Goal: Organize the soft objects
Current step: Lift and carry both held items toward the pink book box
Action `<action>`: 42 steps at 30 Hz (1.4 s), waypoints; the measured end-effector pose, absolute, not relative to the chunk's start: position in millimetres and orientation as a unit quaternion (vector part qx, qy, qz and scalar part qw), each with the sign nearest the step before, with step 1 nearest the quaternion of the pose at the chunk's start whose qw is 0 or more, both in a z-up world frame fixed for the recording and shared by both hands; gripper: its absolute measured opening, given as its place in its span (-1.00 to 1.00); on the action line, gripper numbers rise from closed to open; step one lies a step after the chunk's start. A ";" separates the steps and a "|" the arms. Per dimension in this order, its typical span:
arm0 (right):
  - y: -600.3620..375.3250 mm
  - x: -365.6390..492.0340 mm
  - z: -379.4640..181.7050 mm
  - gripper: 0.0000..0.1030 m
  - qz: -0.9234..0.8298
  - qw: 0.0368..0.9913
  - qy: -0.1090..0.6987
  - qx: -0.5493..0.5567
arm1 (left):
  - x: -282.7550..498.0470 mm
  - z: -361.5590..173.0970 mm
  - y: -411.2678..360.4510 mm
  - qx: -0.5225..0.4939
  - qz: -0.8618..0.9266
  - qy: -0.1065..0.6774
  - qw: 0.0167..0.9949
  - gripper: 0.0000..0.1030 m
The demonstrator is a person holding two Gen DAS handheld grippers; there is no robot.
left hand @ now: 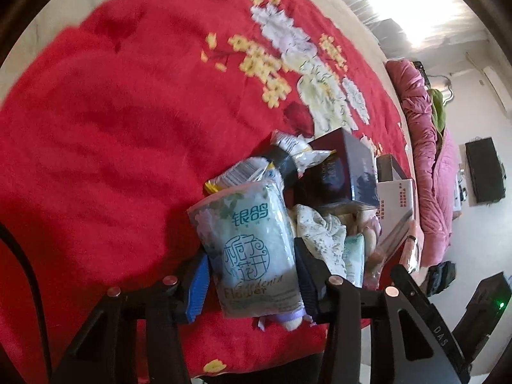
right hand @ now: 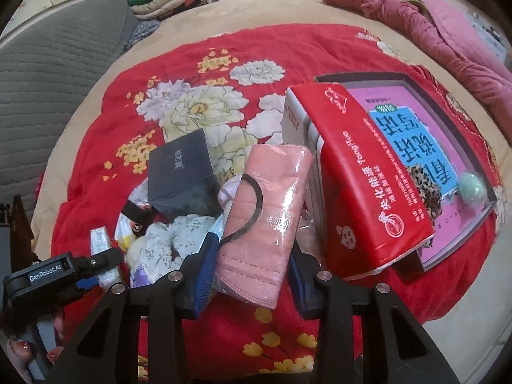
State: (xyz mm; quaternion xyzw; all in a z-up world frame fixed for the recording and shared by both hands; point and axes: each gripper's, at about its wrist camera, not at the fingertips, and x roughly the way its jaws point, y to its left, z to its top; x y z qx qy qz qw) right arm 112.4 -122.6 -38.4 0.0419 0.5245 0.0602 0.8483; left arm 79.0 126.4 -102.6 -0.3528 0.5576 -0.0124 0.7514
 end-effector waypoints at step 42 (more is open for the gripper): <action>-231.1 69.0 61.7 -0.19 0.050 0.907 0.415 0.055 | 70.1 25.8 -44.1 -0.127 -0.116 0.529 0.831 -0.06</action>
